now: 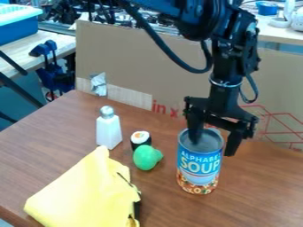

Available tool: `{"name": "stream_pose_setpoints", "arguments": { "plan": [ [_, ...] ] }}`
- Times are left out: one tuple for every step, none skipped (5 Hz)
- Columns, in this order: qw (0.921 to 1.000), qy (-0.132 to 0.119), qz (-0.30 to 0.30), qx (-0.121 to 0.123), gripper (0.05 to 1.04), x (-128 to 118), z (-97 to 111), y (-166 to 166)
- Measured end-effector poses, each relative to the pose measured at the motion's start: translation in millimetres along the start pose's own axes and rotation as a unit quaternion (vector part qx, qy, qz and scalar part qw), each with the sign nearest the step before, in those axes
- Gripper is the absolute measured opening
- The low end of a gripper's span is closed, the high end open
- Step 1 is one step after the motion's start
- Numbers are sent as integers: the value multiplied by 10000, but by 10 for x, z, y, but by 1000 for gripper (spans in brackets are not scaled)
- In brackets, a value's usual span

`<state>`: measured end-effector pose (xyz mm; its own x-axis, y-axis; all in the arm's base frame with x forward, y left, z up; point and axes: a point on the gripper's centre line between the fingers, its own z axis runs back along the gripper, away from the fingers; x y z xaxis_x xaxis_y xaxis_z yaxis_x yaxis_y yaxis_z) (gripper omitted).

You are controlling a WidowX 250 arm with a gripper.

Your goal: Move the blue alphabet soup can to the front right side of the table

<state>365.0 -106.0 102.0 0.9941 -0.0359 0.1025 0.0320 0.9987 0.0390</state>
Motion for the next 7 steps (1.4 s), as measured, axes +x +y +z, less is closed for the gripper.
{"name": "stream_pose_setpoints", "arguments": {
  "plan": [
    [9996, 220, 114, -114, 1001, -172, -24, -21],
    [9956, 539, 456, -618, 1001, -431, -67, -134],
    [9878, 888, 701, -1074, 1001, -553, -63, -286],
    [9844, 1238, 615, -1089, 1001, -738, -32, -498],
    [9820, 1543, 342, -1036, 1001, -939, -4, -729],
    [9780, 1901, -21, -854, 1001, -1176, 25, -902],
    [9728, 2252, -317, -448, 1001, -1491, 71, -989]
  ]
}}
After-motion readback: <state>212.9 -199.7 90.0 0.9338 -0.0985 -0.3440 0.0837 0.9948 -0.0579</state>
